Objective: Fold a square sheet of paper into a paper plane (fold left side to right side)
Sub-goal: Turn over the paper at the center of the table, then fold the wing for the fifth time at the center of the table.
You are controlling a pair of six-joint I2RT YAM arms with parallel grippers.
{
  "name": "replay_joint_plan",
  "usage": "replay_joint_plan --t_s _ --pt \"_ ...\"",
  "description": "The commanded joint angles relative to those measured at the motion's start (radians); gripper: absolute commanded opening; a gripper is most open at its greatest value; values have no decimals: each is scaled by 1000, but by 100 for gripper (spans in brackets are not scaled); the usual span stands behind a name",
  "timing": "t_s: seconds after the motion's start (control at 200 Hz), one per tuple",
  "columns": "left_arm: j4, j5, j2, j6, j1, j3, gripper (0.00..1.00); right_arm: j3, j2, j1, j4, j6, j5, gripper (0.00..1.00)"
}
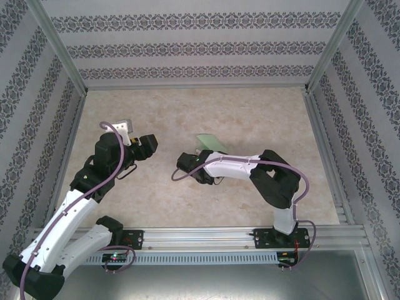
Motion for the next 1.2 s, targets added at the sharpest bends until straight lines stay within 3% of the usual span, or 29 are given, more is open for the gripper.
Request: replay_joint_plan --t_s 0.0,0.07,0.185,0.33,0.425,0.58,0.699,0.799,1.019,1.194 --pt "-3 -13 8 22 8 -5 77 -27 -53 34 -43 22 -152 42" --pt "7 -2 19 12 8 -11 77 -44 -102 51 -48 30 -267 60" --pt "54 37 46 -32 8 -40 78 -77 -199 55 -37 38 -467 80" --pt "115 99 118 -93 8 -74 78 -133 -361 43 14 60 -616 93" --pt "233 203 203 -154 7 -113 77 -180 -486 -12 86 94 -698 98" --pt "439 355 406 -252 -22 -131 76 -276 -691 -174 259 201 -812 98" --pt "484 374 575 -293 -81 -63 77 -393 -835 -337 456 323 -962 98" --pt "492 364 695 -328 -129 11 80 -492 -919 -436 576 420 -1019 98" --pt "481 347 937 -395 -192 172 83 -624 -1010 -579 628 541 -1111 98" --pt "473 356 1065 -408 -202 266 77 -688 -1055 -656 633 567 -1201 98"
